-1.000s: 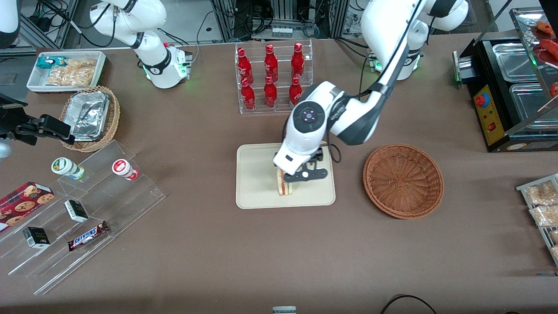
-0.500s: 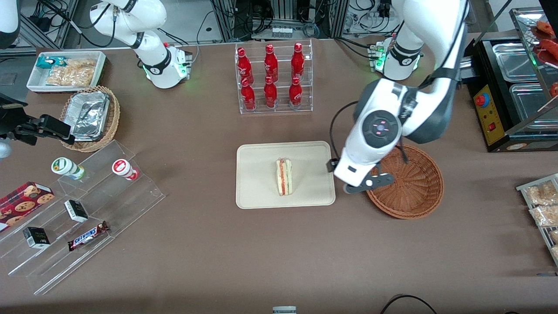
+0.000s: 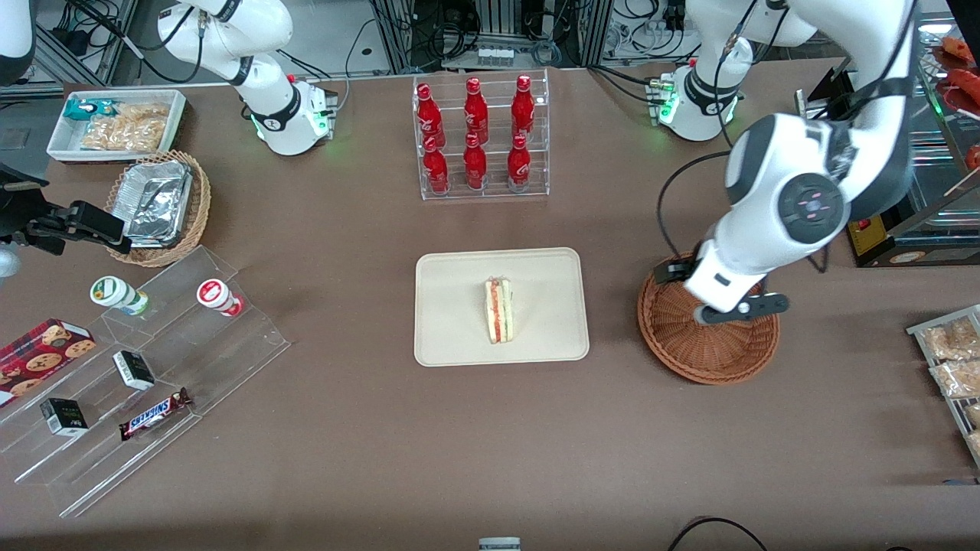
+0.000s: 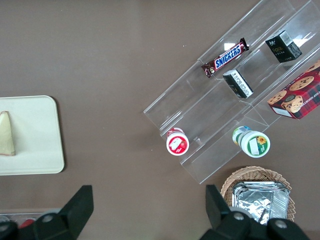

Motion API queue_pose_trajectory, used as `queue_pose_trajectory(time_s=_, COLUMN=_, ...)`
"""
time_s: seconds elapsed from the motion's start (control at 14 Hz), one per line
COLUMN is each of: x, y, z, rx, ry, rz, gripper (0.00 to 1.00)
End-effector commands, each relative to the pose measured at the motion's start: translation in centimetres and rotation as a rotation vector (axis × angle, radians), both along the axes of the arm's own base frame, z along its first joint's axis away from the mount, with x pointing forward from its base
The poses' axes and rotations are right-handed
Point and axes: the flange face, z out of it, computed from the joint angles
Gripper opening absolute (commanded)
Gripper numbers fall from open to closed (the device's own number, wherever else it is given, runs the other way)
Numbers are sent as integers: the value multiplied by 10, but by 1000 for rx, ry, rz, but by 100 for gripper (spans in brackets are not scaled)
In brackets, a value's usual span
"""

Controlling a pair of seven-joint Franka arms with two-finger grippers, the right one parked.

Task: Place sandwich from basket to tray

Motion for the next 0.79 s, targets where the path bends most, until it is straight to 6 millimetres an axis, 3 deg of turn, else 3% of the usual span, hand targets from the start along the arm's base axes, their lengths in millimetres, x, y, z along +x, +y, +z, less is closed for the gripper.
queue_pose_trajectory(time_s=0.0, x=-33, y=54, z=28, rx=-33, ry=-18, rz=-25, gripper=100)
queue_pose_trajectory(time_s=0.21, x=-46, y=91, z=58, rx=-49, ry=38, rz=-100, gripper=100)
queue_pose_trajectory(time_s=0.43, x=-55, y=109, z=106, rx=53, ry=36, rz=-198, gripper=100)
queue_pose_trajectory(time_s=0.71, x=-52, y=127, z=172, rx=47, ry=-42, rz=-201, gripper=100)
